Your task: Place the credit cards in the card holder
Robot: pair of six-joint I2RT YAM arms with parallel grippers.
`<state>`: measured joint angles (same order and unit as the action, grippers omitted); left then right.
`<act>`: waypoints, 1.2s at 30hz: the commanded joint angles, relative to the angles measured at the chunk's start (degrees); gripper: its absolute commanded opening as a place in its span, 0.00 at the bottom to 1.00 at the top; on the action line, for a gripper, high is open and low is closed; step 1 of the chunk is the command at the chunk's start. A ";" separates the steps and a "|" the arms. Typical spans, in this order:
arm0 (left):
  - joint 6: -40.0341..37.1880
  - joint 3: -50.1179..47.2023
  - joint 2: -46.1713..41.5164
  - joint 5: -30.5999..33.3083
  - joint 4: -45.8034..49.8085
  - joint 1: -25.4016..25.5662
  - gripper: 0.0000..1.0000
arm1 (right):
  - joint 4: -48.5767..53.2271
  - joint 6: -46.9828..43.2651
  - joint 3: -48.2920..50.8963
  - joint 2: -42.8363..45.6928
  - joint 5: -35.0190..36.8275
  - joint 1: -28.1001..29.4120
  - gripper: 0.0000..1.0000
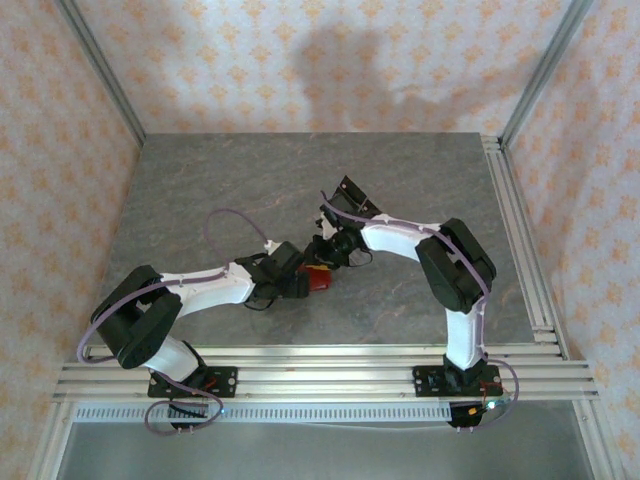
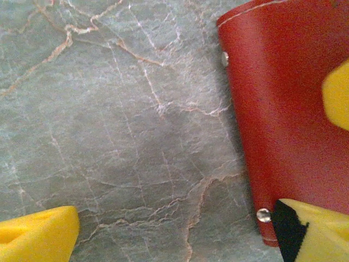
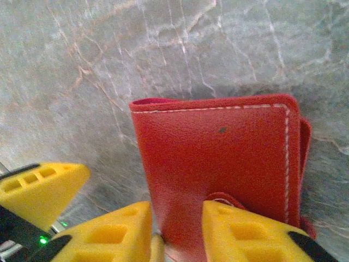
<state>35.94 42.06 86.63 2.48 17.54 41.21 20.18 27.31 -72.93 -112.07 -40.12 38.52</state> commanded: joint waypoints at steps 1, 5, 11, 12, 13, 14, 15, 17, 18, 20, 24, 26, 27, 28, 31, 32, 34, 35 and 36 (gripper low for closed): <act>-1.29 2.29 -2.48 3.75 3.91 -0.81 0.95 | 0.69 0.98 -3.97 -1.72 1.60 -1.04 0.42; -2.46 5.80 -6.15 6.84 6.91 -2.11 1.00 | -1.36 3.11 -9.72 0.65 -1.71 -1.15 0.56; -6.81 13.55 -14.28 10.53 12.50 -7.79 1.00 | -3.13 5.06 -12.75 9.02 -2.02 -5.25 0.76; -7.82 15.14 -15.37 12.05 13.60 -8.86 1.00 | -2.70 4.50 -12.19 11.15 -0.35 -6.66 0.77; -8.94 16.47 -16.13 14.35 14.46 -9.66 1.00 | -1.95 3.39 -11.35 13.61 2.11 -8.18 0.78; -9.89 17.61 -16.62 16.41 15.14 -10.53 1.00 | -0.76 2.21 -10.59 15.69 4.67 -9.68 0.83; -11.13 18.93 -16.99 19.18 15.86 -11.68 1.00 | 0.55 0.75 -9.71 17.77 7.28 -11.75 0.84; -13.44 20.56 -17.67 23.75 15.73 -14.00 1.00 | 3.12 -1.99 -7.70 21.26 12.37 -15.56 0.85; -15.38 20.69 -18.21 25.48 14.59 -15.43 1.00 | 4.70 -3.44 -6.59 22.96 15.72 -17.53 0.86; -20.27 18.53 -19.76 30.06 9.02 -17.02 1.00 | 6.59 -6.29 -3.93 26.04 23.34 -20.60 0.90; -31.78 10.01 -23.43 34.66 -5.27 -20.51 1.00 | 0.80 -12.44 7.24 34.26 42.04 -24.15 0.99; -33.37 5.75 -24.13 33.87 -10.76 -23.36 1.00 | -4.03 -15.66 13.29 37.67 49.25 -25.89 0.99; -33.66 3.18 -24.16 31.59 -13.84 -25.15 1.00 | -6.24 -17.28 16.40 38.92 52.73 -26.78 0.99; -33.39 0.82 -23.63 30.46 -16.47 -26.60 1.00 | -9.27 -18.52 19.76 40.01 56.56 -27.60 0.99; -33.91 -5.75 -20.39 29.35 -25.61 -28.89 1.00 | -20.34 -23.60 29.72 42.38 61.45 -30.64 0.99; -34.02 -7.46 -19.07 29.32 -27.96 -29.25 1.00 | -22.52 -24.30 31.89 42.63 62.04 -31.73 0.99; -34.74 -11.86 -15.92 29.24 -35.47 -29.92 1.00 | -26.73 -25.48 35.91 42.11 61.83 -34.11 0.99; -34.62 -13.31 -14.66 29.08 -38.00 -30.21 1.00 | -29.03 -26.07 37.68 41.58 61.36 -34.94 0.99; -35.02 -15.24 -13.25 28.23 -41.85 -30.39 1.00 | -32.29 -26.76 39.78 40.61 61.06 -35.71 0.99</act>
<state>2.92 29.98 71.48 30.98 -10.11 11.46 0.30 5.10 -36.16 -71.13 16.08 4.19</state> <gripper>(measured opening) 0.997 0.993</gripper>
